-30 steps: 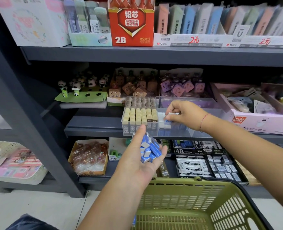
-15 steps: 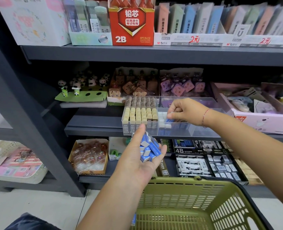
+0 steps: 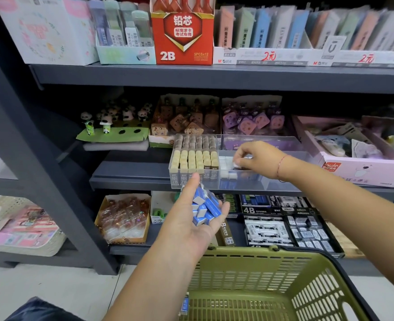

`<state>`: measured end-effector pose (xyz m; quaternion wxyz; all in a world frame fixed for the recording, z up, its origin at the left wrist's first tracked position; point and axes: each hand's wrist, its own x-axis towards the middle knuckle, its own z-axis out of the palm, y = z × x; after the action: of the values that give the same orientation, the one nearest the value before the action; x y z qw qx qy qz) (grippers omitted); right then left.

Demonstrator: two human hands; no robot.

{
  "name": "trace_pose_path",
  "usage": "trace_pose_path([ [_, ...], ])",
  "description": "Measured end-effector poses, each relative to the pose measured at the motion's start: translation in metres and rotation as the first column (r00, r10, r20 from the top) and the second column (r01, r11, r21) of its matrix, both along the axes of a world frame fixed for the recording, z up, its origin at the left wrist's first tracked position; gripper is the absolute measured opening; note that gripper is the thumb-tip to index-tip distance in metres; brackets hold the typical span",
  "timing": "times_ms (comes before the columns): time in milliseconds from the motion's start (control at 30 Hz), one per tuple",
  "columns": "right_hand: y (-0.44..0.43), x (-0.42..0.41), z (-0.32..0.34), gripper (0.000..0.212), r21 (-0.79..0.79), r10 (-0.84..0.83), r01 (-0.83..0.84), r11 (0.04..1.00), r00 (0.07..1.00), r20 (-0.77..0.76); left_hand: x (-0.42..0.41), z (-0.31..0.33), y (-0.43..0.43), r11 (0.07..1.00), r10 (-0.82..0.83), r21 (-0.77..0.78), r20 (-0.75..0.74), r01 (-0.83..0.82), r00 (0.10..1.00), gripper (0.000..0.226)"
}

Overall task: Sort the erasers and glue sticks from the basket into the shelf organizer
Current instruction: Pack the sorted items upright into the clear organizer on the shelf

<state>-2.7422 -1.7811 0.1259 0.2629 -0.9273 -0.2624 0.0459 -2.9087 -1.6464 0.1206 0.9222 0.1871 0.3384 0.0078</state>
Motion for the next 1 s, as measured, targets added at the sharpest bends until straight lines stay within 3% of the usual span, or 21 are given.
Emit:
trace_pose_path([
  [133,-0.002,-0.001,0.002,0.004,0.115,-0.077,0.088,0.989,0.992,-0.099,0.001,0.0,-0.001,1.0,0.004,-0.004,-0.004,-0.004,1.0,0.026],
  [333,0.006,-0.002,-0.005,0.012,0.126,-0.173,0.199,0.972,0.965,-0.195,0.001,-0.001,-0.001,1.0,0.0,0.005,-0.006,0.0,1.0,0.027],
  [567,0.013,-0.005,-0.002,0.027,0.016,-0.231,0.237,0.971,0.958,-0.171,0.0,-0.003,0.0,1.0,0.001,0.016,-0.005,0.0,1.0,0.026],
  [767,0.017,-0.006,0.001,0.018,0.015,-0.251,0.27,0.963,0.912,-0.325,0.001,-0.003,-0.001,1.0,0.001,0.01,-0.001,-0.001,1.0,0.027],
  [1000,0.024,0.002,0.004,0.024,-0.102,-0.314,0.3,0.948,0.851,-0.421,0.001,0.0,-0.004,1.0,-0.012,0.004,-0.009,0.012,1.0,0.027],
])
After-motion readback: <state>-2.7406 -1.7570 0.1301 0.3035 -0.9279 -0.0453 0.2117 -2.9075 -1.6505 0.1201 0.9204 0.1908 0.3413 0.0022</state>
